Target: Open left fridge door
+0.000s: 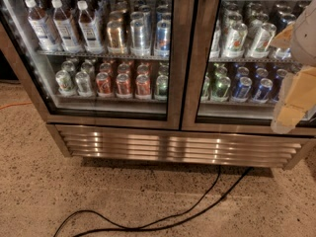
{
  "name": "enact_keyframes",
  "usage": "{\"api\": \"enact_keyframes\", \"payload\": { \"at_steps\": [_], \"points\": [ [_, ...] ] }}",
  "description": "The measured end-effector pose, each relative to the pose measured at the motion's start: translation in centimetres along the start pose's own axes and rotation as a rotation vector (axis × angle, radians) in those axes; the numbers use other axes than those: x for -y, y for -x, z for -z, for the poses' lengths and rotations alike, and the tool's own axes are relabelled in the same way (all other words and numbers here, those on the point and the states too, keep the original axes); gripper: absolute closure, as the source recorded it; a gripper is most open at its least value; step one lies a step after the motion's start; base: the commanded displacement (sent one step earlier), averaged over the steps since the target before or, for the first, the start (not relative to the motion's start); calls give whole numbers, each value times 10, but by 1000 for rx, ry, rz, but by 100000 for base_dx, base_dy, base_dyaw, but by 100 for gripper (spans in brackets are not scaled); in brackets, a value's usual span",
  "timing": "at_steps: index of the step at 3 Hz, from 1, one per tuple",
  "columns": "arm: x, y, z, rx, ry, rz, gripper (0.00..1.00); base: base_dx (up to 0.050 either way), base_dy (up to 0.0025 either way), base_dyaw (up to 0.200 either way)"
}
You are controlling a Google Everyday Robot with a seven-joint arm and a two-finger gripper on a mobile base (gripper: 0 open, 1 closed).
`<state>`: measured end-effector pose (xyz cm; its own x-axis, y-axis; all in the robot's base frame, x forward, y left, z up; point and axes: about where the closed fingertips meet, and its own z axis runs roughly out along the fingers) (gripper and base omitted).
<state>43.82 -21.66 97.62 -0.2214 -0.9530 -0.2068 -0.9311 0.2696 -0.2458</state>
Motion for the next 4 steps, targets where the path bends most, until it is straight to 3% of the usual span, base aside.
{"api": "enact_keyframes", "payload": {
  "at_steps": [1, 3, 4],
  "points": [
    [0, 0, 0, 0, 0, 0, 0, 0, 0, 0],
    [-10, 34, -1, 174, 58, 15, 0, 0, 0, 0],
    [-10, 34, -1, 174, 58, 15, 0, 0, 0, 0]
  ]
}}
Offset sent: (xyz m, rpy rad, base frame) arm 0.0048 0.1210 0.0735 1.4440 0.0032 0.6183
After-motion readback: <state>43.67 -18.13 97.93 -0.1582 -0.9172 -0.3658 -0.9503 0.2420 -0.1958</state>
